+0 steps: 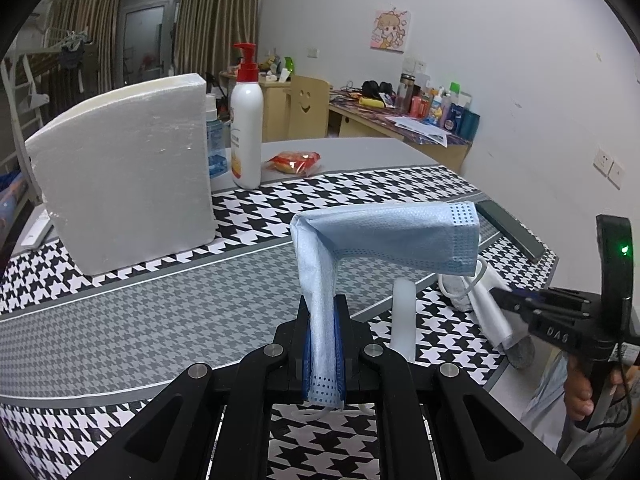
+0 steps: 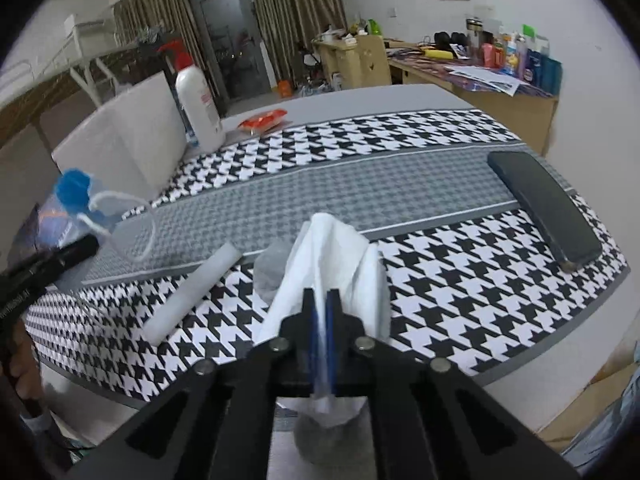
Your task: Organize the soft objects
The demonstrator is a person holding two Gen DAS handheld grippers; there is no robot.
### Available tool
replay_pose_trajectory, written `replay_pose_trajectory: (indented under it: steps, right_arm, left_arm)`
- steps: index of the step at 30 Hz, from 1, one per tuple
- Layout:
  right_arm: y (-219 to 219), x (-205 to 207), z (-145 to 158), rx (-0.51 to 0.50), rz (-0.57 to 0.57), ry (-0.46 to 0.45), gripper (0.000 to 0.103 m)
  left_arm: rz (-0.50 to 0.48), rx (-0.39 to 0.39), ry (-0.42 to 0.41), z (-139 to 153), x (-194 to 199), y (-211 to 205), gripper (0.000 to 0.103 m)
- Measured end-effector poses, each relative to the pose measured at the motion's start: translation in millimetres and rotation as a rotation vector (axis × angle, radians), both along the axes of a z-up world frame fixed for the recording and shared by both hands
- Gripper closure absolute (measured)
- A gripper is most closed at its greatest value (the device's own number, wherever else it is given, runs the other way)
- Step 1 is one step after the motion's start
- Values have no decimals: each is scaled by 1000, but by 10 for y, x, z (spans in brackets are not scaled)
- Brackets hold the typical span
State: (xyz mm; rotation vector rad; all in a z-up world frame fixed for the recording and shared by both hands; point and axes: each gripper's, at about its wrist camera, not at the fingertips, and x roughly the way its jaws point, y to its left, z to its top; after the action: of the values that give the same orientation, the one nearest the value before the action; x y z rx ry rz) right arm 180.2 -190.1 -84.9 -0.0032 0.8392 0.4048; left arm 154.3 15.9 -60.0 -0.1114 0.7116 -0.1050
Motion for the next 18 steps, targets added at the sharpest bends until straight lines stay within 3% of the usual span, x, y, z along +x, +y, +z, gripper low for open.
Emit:
replay_pose_trajectory:
  steps: [2,4,6,9,11,12,13,15,18]
  right_arm:
    - [32,12,-39,-9,4,11,76]
    - [67,5,-56,-16,12,8,57]
    - [100,-25,-60,-28,21,-8,46]
    - [149,-7,-93,-41,21,-3,45]
    - [175,16,-129,-59,9,7,61]
    - [190,31,-150,-72,3,14,79]
    - [196,43,-153,-82,-10,18,86]
    - [171,32,-97,-67,-14,13,94]
    - [160,-33,67,-60,-13,-34,95]
  left_arm:
    - [2,-1,0,0,-11,5,93]
    - [4,-1,0,-3,-19,14,93]
    - [7,-1,0,4,-28,19,93]
    - [10,1,-2,20,-52,35,93]
    - [15,3,-5,35,-68,48,93]
    - [20,3,-6,45,-76,59,93]
    - [24,5,-8,52,-88,69,93]
    - [30,9,-13,75,-105,87,93]
    - [37,12,-26,127,-142,114,93]
